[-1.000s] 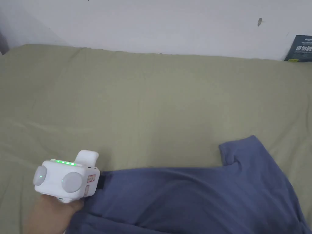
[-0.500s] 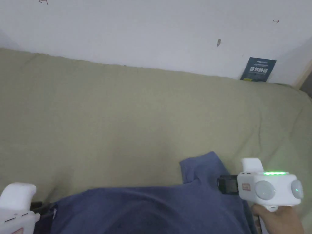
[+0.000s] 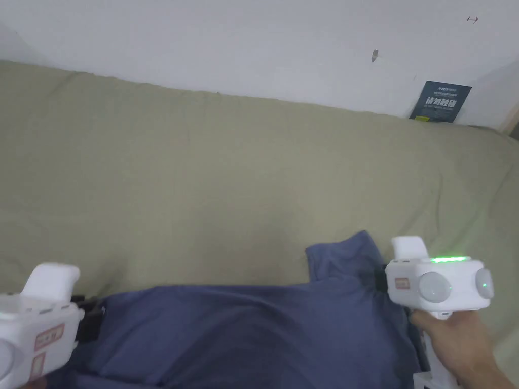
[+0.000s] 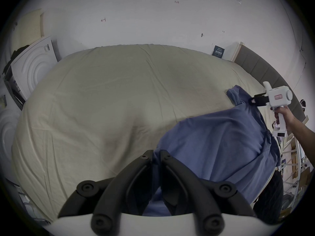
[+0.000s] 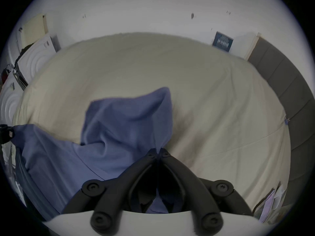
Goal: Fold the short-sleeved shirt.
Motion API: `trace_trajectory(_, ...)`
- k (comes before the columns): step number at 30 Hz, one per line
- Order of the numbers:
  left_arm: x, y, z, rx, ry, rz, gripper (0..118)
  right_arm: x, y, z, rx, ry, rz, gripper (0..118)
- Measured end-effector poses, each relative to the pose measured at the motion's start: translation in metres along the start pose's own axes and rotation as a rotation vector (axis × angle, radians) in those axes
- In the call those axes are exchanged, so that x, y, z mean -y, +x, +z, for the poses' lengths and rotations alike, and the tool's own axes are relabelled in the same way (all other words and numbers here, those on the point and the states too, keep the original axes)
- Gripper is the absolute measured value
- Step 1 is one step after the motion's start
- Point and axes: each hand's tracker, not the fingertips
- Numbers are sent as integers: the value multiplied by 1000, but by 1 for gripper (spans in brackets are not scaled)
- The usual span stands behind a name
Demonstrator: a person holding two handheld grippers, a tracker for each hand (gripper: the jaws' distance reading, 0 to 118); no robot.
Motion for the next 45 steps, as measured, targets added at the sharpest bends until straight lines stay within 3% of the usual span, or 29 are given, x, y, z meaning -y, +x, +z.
trace_trajectory(6, 9, -9, 69, 17, 105, 76, 9, 13, 11, 113, -110, 207, 32, 1)
trace_trajectory(12, 76, -19, 162, 33, 152, 117, 9, 107, 9, 233, -175, 317, 34, 1)
trace_trajectory(17, 143, -22, 156, 23, -14, 108, 9, 198, 0, 241, -136, 205, 23, 1)
trace_trajectory(19, 163, -24, 141, 22, -68, 126, 9, 230, -2, 232, -133, 139, -36, 1)
trace_trajectory(21, 171, -23, 130, 22, -79, 130, 9, 248, 3, 215, -109, 88, -92, 1)
trace_trajectory(24, 171, -17, 121, -15, -53, 92, 10, 255, 3, 203, -74, 80, -90, 2)
trace_trajectory(25, 170, -16, 123, -20, -29, 101, 21, 255, 4, 203, -78, 77, -95, 10)
trace_trajectory(26, 169, -15, 127, -59, -1, 107, 70, 254, 3, 204, -75, 70, -106, 47)
trace_trajectory(27, 170, -20, 128, -80, 25, 111, 106, 253, 1, 210, -50, 54, -130, 87)
trace_trajectory(28, 172, -20, 141, -71, 74, 117, 118, 251, 0, 223, -65, 58, -142, 112)
trace_trajectory(30, 175, -18, 170, -46, 212, 149, 118, 251, -8, 257, -114, 213, -169, 118)
trace_trajectory(34, 195, -5, 210, -133, 377, 103, 118, 253, -44, 308, -60, 361, -127, 118)
trace_trajectory(36, 207, 5, 218, -286, 407, 59, 118, 255, -64, 317, -50, 370, -121, 114)
trace_trajectory(37, 212, 11, 219, -404, 425, 34, 118, 257, -72, 319, -54, 377, -117, 99)
trace_trajectory(38, 216, 10, 217, -477, 387, 6, 97, 260, -78, 321, -88, 405, -116, 48)
trace_trajectory(39, 222, 5, 211, -461, 388, -22, 46, 260, -84, 320, -113, 405, -110, 0)
trace_trajectory(40, 223, 2, 209, -432, 384, -10, 0, 260, -91, 316, -105, 390, -105, 0)
trace_trajectory(41, 220, -3, 204, -433, 337, 7, 0, 262, -97, 315, -76, 384, -99, 0)
trace_trajectory(44, 210, -16, 204, -271, 251, 71, 0, 255, -103, 312, -180, 350, -81, 0)
trace_trajectory(45, 206, -26, 201, -233, 234, 125, 0, 254, -106, 312, -153, 359, -80, 0)
